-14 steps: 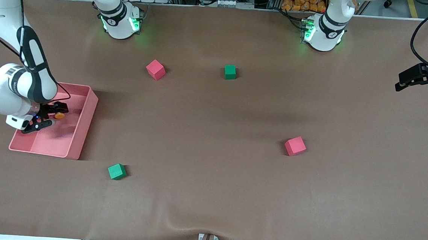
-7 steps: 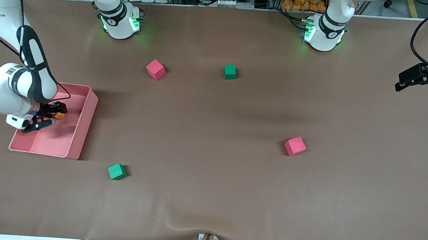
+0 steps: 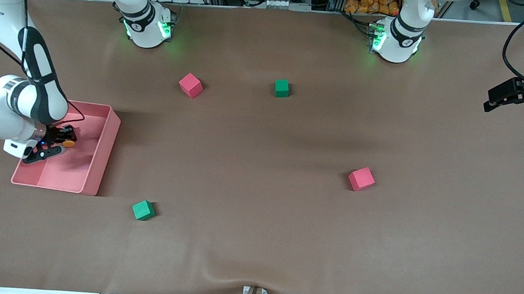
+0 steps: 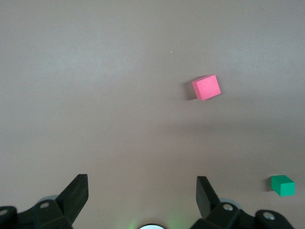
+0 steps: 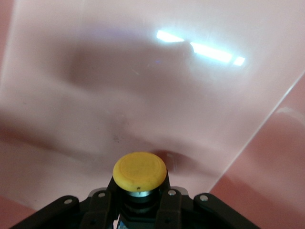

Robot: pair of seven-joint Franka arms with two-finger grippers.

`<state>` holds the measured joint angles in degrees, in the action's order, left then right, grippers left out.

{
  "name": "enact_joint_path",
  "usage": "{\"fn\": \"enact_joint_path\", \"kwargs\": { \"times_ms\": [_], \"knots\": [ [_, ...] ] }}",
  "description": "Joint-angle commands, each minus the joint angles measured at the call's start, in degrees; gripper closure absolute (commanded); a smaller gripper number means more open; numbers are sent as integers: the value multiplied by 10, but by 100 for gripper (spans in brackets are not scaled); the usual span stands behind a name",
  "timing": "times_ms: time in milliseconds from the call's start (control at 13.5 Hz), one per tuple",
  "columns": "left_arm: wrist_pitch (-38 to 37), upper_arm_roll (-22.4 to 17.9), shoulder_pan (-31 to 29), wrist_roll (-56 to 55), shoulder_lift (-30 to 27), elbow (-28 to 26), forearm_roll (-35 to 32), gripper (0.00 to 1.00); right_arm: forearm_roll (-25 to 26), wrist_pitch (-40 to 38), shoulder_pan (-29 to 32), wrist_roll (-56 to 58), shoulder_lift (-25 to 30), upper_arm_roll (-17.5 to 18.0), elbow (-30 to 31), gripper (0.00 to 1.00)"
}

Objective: Place and upright button with both arms
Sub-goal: 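Lift the button out of the pink tray with the right gripper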

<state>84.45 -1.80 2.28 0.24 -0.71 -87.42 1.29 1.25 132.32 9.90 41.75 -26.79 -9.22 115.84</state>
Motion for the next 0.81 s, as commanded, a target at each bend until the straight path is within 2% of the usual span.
{"fn": "enact_joint_path", "kwargs": {
  "times_ms": [0,370,741],
  "knots": [
    [-7,0,-1,15,3,6,9,0,2,-45,-1,15,35,10,-24,100],
    [-7,0,0,13,3,6,9,0,2,-165,-12,11,41,39,-137,100],
    [-7,0,3,9,4,6,9,0,1,-291,-97,-22,39,42,-240,100]
  ]
}}
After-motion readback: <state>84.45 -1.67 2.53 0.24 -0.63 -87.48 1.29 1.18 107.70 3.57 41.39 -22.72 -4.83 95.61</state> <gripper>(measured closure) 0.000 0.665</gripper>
